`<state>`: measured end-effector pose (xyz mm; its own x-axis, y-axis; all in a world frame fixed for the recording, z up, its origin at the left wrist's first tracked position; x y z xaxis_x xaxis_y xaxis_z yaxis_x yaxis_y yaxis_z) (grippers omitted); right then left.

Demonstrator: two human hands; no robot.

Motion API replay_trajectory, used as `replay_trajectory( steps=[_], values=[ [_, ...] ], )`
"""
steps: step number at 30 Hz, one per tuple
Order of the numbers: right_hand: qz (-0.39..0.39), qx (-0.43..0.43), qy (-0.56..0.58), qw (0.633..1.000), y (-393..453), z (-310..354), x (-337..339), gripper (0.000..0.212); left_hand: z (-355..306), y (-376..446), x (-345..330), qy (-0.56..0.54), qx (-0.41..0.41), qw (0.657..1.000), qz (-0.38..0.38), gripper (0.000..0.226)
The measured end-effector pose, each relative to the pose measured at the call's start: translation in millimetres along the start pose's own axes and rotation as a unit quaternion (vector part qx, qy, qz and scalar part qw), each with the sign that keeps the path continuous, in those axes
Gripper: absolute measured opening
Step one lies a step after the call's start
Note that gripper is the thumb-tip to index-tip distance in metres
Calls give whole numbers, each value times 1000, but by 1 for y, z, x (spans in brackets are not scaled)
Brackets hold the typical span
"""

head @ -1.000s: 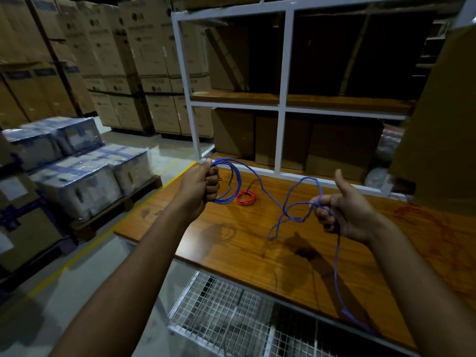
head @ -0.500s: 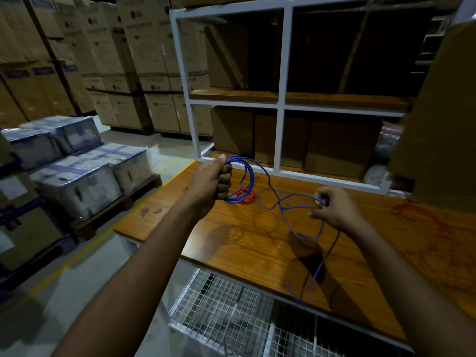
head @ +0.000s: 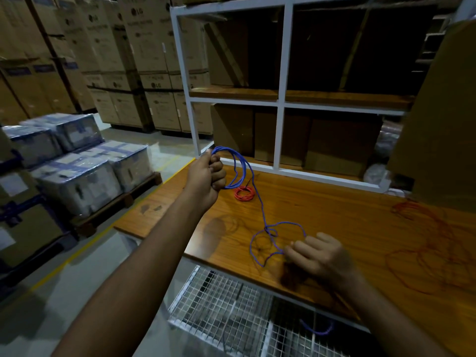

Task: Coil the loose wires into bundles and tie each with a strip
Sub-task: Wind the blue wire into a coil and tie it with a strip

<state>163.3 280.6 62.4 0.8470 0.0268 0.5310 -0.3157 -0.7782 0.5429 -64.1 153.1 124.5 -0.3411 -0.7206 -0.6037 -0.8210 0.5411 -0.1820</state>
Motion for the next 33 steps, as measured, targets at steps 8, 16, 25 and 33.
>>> replay_trajectory(
  steps=[8, 16, 25, 33],
  values=[
    [104, -116, 186, 970, -10, 14, -34, 42, -5, -3, -7, -41, 5, 999, 30, 40],
    [-240, -692, 256, 631, -67, -80, -13, 36, 1, -19, -35, -24, 44, 993, 107, 40],
    [28, -555, 601, 575, 15, -72, -71, 40, 7, -23, -52, -7, 66, 987, 145, 39],
    [147, -573, 412, 693, 8, -69, -96, 48, 5, -26, -49, 10, 78, 985, 154, 38]
  ],
)
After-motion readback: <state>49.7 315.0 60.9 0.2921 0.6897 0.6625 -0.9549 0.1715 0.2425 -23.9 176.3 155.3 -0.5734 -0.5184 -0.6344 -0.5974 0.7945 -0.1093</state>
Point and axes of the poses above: each hand's wrist, its own y-axis towards the middle knuckle, its own x-axis out of the back of the hand, z = x × y, the point moved 9 cm from there along y, towards the middle knuckle, and after that the axes turned 12 degrees about x, right-handed, at the moved point
